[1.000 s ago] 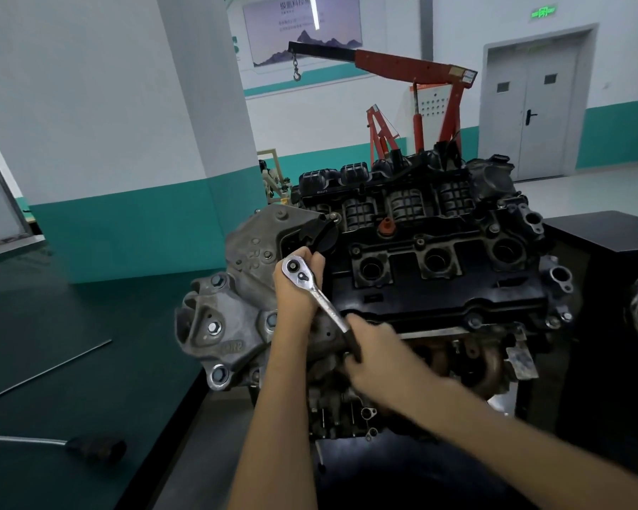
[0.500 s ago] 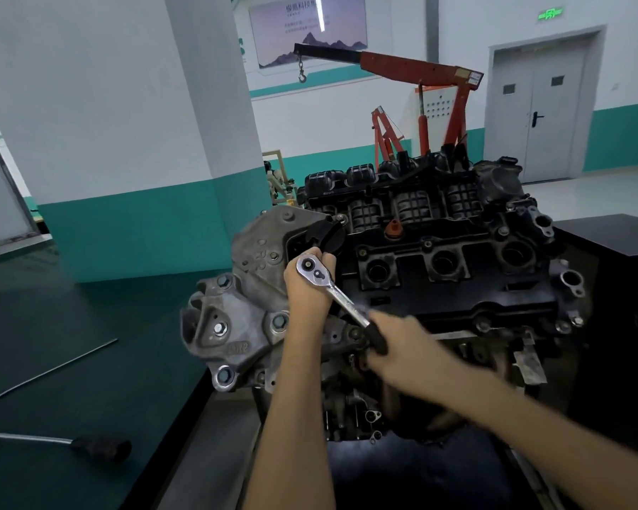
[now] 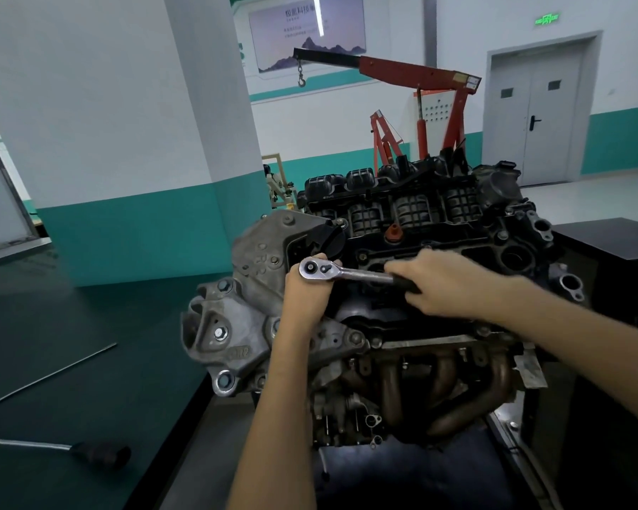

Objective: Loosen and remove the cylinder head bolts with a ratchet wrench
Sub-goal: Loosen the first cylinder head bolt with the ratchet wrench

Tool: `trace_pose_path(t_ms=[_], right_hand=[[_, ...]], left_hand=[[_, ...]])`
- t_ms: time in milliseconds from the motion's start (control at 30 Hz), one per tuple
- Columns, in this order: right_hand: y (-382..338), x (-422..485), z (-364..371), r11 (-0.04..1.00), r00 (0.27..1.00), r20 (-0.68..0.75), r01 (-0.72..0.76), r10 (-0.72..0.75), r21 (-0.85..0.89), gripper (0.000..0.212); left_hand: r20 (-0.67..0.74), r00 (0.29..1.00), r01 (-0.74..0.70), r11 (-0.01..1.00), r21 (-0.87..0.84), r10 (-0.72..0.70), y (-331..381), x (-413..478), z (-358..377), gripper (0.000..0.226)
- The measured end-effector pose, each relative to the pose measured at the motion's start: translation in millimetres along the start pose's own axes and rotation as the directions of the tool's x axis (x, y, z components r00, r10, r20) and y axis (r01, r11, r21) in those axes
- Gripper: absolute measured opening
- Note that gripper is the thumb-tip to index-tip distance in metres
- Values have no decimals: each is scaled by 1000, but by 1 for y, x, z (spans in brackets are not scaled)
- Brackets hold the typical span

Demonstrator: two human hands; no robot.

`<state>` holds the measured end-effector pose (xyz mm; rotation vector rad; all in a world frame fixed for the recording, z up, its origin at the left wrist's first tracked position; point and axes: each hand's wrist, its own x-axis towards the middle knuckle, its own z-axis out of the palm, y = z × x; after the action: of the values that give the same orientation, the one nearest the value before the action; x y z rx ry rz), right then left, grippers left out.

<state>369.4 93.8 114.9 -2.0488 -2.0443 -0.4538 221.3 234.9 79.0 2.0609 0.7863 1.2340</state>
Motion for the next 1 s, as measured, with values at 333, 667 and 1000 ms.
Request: trace_pose_path(t_ms=[333,667,1000], right_hand=[[-82,-32,75,765,969,-32,-173,245,621,17],[-55,-27,62,835,993,27,-109,112,539,21],[-25,-8,33,985,991,-80,-90,103,149,17]], left_hand=[[-177,979,72,986,-151,-99,5,0,9,48],[-105,994,-11,993,-117,-2,-2,-7,2,48],[-200,979,-21,961,-274,-35,4,-7,6,51]])
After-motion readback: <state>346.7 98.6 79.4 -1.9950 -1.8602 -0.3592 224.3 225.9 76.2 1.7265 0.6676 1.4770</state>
